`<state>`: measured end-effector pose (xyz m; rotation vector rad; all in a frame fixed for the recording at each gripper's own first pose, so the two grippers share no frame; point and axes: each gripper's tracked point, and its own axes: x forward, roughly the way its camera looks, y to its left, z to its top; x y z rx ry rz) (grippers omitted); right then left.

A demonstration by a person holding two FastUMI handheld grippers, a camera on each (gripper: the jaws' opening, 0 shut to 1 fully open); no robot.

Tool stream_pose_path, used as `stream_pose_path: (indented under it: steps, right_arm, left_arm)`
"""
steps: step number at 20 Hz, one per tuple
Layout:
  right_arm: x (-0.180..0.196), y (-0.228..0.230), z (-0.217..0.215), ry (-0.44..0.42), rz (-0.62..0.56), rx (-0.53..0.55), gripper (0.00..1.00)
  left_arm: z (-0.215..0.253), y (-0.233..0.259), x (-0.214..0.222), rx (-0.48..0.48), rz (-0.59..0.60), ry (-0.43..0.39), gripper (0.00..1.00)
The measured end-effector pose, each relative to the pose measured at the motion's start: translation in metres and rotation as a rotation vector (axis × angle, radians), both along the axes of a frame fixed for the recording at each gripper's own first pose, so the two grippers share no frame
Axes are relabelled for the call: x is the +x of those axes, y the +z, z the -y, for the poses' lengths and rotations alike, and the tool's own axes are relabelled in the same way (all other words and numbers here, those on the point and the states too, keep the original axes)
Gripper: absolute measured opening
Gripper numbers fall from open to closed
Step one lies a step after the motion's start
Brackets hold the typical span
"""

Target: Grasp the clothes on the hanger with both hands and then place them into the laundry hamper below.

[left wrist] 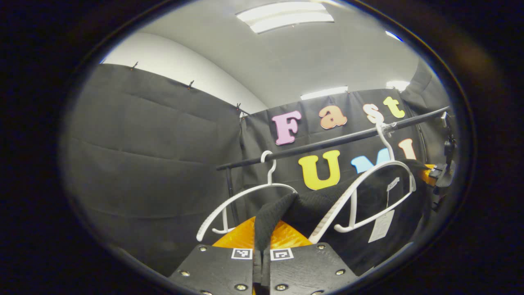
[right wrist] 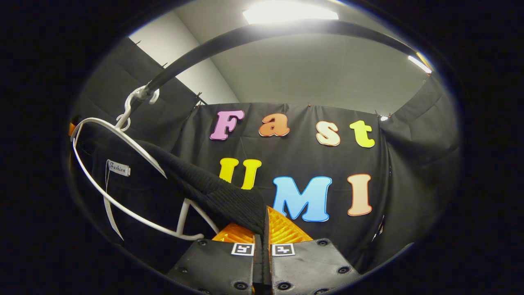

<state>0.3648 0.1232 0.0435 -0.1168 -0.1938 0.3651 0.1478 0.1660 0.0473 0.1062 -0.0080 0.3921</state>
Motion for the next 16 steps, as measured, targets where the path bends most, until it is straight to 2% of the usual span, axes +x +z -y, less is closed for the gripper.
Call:
stream_pose_path:
  steps: [6,16]
  right_arm:
    - [-0.004,-0.018,-0.003,0.006,-0.068,-0.018,0.01]
    - [-0.003,-0.046,0.012,-0.016,-0.106,-0.057,0.02]
  left_arm:
    - [0.003,-0.032,-0.004,-0.005,-0.048,-0.032,0.01]
    - [0.02,-0.08,-0.012,-0.05,-0.117,-0.098,0.0]
